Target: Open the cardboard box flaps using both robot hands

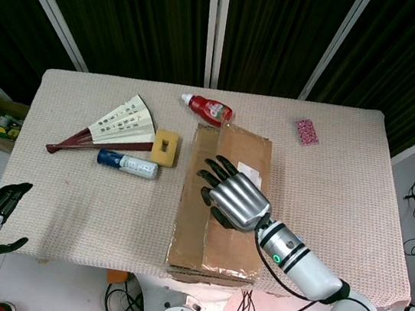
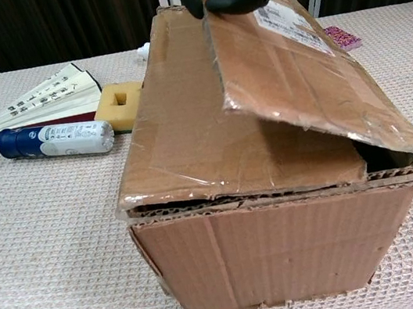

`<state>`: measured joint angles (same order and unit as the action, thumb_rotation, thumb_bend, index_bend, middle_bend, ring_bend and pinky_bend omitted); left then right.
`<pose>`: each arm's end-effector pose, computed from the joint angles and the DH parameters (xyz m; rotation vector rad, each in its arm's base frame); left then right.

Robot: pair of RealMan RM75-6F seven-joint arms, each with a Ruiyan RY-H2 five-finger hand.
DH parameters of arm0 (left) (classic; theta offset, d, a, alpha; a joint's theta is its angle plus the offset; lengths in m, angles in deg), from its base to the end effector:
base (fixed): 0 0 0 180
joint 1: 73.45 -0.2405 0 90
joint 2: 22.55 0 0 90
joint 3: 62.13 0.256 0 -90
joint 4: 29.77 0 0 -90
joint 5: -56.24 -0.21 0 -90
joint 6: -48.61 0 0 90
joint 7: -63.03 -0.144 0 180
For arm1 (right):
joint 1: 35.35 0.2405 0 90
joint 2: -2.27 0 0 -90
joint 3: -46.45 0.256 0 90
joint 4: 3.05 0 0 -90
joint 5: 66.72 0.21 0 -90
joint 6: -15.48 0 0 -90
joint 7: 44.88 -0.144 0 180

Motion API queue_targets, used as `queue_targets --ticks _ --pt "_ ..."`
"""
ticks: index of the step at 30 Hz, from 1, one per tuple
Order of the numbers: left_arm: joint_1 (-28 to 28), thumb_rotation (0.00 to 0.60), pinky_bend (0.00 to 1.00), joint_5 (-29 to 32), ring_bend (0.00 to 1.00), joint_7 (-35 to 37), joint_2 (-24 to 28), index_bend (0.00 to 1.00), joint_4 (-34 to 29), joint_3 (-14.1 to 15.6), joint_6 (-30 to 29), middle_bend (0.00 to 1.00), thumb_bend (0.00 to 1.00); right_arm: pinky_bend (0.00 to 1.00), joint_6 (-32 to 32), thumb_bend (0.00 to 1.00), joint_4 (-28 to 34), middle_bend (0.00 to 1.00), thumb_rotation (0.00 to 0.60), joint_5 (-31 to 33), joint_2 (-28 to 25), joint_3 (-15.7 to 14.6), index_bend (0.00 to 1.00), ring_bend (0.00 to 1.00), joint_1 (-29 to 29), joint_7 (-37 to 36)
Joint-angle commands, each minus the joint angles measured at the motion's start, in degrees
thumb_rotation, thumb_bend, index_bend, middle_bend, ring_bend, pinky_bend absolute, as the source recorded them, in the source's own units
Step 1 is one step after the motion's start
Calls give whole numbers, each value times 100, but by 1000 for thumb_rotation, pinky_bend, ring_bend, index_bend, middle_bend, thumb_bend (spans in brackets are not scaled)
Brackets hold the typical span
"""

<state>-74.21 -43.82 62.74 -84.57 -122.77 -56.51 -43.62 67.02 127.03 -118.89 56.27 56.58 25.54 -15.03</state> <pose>-0.2972 0.1172 0.1533 -1.5540 -0.8819 -0.9342 0.0004 -0.2784 0.1034 2.2487 -0.7029 0.9946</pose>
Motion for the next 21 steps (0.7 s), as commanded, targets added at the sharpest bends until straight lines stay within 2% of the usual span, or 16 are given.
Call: queue_targets --ticks 1,5,14,21 --pt "12 600 211 -10 120 -12 -6 52 -14 0 18 106 60 0 101 450 352 180 600 -216 -541 55 543 0 -243 -238" --pt "39 600 211 -26 120 -46 -10 52 -50 -7 51 106 60 0 23 450 492 181 600 -584 -1066 90 543 0 -546 -716" --pt "86 600 211 -77 121 -220 -9 52 -179 -8 123 106 60 0 -54 468 492 180 600 -2107 -2212 19 543 0 -1521 -2108" --pt "92 600 211 -121 120 -352 -17 52 -266 10 148 106 60 0 191 473 316 173 600 -3097 -2620 -140 537 0 -2176 -2969"
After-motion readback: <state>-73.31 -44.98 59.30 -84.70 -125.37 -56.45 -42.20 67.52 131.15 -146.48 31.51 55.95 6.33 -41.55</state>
